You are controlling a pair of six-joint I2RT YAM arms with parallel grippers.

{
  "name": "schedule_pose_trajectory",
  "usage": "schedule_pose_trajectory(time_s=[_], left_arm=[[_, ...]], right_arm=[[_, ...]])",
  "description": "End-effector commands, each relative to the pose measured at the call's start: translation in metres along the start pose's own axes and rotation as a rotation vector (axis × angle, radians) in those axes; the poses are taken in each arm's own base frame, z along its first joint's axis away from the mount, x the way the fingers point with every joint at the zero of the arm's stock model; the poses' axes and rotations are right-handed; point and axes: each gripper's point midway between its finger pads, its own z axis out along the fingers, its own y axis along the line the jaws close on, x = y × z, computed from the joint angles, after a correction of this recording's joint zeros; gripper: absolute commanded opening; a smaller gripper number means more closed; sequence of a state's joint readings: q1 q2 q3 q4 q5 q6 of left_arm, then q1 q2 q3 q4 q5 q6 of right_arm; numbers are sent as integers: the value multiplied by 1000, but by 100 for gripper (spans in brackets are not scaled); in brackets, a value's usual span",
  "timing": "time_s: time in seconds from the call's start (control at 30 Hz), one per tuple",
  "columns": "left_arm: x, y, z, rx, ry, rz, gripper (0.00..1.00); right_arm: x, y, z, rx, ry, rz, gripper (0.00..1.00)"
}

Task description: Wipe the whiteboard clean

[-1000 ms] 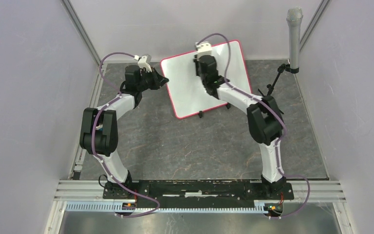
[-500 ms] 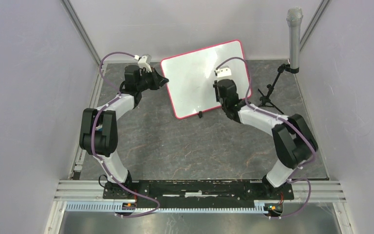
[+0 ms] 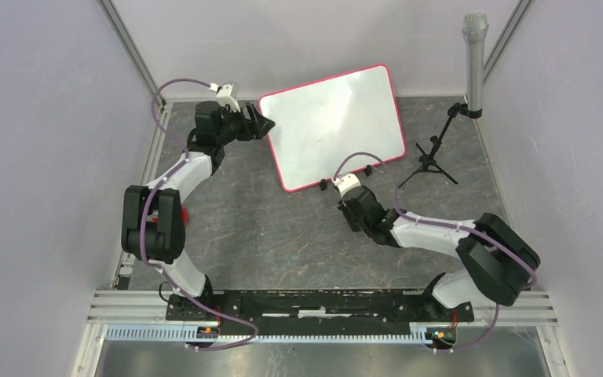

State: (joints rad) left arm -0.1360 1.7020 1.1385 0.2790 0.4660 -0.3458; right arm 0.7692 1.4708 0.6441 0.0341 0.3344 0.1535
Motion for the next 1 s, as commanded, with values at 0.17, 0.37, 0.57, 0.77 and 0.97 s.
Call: schedule_pose_trajectory(time_s=[0.17, 0.37, 0.57, 0.77, 0.97], left_arm=[[-71, -14, -47, -83, -177, 23, 90], [-104, -35, -86, -112, -294, 59, 94], [-133, -71, -125, -66, -400, 127, 95], [-146, -140, -159, 90, -442, 223, 96], [-136, -224, -224, 420, -478, 196, 97]], right_arm=[[19, 20, -39, -145, -14, 45, 71], [-19, 11, -66, -152, -140, 50, 98], [-68, -13, -106, -94, -307, 29, 98], [-115, -48, -165, -7, -563, 78, 98], [-138, -81, -214, 86, -727, 123, 98]])
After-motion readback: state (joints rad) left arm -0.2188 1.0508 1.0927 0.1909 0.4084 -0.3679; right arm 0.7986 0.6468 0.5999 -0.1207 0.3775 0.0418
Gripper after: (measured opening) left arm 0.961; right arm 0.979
